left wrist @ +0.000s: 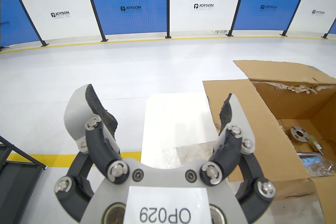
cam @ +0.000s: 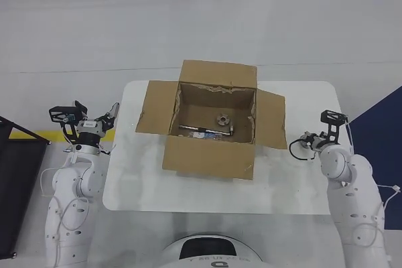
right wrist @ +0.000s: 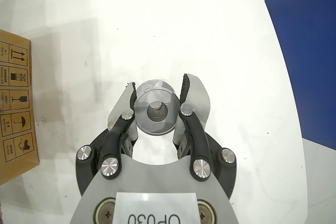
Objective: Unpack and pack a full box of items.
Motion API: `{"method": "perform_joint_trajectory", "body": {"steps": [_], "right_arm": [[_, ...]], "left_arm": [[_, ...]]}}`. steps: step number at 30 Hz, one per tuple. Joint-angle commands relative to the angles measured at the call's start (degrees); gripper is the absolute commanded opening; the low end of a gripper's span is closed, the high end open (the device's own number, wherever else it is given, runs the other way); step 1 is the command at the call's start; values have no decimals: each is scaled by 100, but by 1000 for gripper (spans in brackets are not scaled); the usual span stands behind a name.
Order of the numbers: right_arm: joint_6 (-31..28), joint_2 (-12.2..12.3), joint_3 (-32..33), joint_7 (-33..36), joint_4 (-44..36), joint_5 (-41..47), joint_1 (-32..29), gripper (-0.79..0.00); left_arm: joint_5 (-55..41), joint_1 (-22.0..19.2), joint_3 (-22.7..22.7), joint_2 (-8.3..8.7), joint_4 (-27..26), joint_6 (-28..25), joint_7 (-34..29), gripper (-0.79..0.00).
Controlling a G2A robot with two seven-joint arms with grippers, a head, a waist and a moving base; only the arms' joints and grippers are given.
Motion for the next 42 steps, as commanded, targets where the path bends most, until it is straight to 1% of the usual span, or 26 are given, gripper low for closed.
{"method": "perform_joint_trajectory", "body": {"steps": [1, 5, 6, 7, 8, 10, 11, 12, 20, 23, 28, 30, 33, 36, 37, 42], "right_arm": [[48, -2, -38, 47, 3, -50, 15, -723], [159, -10, -215, 204, 31, -276, 117, -705], [174, -12, -233, 213, 34, -293, 134, -683], [184, -13, -250, 227, 29, -315, 147, -643], [193, -14, -259, 242, 15, -321, 158, -585], [194, -13, -254, 248, -20, -328, 162, -286], [212, -12, -235, 246, -48, -327, 166, -9], [249, -14, -211, 238, -97, -294, 167, 0], [320, -2, -61, 290, -571, -337, 31, 0], [319, -5, -4, 198, -772, -256, -21, 0], [207, -30, 98, -191, -1091, 214, -88, 0], [24, -45, 115, -436, -1244, 530, -109, 0], [-488, -65, 75, -813, -1447, 1067, -135, 0], [-982, -77, -60, -1095, -1642, 1398, -88, 0], [-1058, -76, -74, -1109, -1661, 1427, -87, 0], [-1058, -76, -74, -1109, -1661, 1427, -87, 0]], "left_arm": [[0, 0, 0, 0, 0, 0, 0, 0], [0, 0, 0, 0, 0, 0, 0, 0], [0, 0, 0, 0, 0, 0, 0, 0], [0, 0, 0, 0, 0, 0, 0, 0], [0, 0, 0, 0, 0, 0, 0, 0], [0, 0, 0, 0, 0, 0, 0, 0], [0, 0, 0, 0, 0, 0, 0, 0], [0, 0, 0, 0, 0, 0, 0, 0], [0, 0, 0, 0, 0, 0, 0, 0], [0, 0, 0, 0, 0, 0, 0, 0], [0, 0, 0, 0, 0, 0, 0, 0], [0, 0, 0, 0, 0, 0, 0, 0], [0, 0, 0, 0, 0, 0, 0, 0], [0, 0, 0, 0, 0, 0, 0, 0], [0, 0, 0, 0, 0, 0, 0, 0], [0, 0, 0, 0, 0, 0, 0, 0]]}}
